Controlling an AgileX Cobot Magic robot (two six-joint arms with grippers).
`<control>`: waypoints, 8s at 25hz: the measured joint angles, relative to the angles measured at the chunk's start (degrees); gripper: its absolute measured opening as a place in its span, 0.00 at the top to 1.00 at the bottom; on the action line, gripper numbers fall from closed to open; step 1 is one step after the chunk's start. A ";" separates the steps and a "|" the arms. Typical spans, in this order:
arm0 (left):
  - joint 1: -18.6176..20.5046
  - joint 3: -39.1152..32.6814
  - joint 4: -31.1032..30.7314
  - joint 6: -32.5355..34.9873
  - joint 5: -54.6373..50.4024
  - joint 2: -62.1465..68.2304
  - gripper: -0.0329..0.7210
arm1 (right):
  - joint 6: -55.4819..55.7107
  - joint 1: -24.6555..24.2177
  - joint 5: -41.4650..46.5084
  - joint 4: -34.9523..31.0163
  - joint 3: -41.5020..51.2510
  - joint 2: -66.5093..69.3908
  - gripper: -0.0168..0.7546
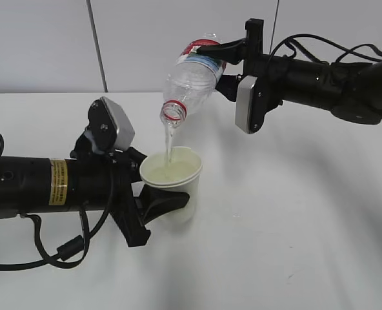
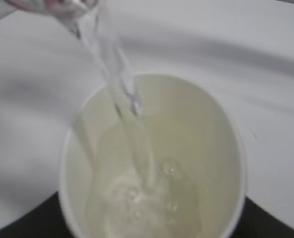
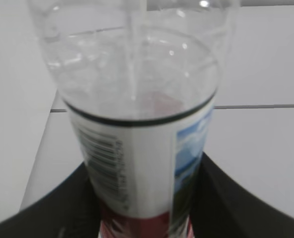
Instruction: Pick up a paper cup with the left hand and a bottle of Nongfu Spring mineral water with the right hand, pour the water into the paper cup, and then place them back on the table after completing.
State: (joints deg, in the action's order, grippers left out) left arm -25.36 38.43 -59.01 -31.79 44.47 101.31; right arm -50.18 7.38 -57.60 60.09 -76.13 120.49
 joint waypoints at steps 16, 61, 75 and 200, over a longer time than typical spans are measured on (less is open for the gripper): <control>0.00 0.00 6.09 5.93 -2.95 -0.85 0.44 | 38.44 0.00 0.36 -0.02 6.29 0.00 0.53; 7.01 0.22 22.13 18.43 8.11 14.64 0.44 | 70.86 -0.69 -2.06 -9.70 8.82 7.73 0.53; 7.05 0.50 22.66 18.38 5.66 15.27 0.27 | 70.47 -0.69 -2.68 -9.70 8.82 8.19 0.53; 24.45 20.18 44.51 28.56 -76.44 -5.93 0.22 | 132.95 -22.08 51.32 19.87 -2.05 -5.64 0.21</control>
State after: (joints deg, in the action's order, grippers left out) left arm -0.91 58.61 -14.50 -3.23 -31.97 95.39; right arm 82.77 -14.70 -6.28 79.95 -78.19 114.86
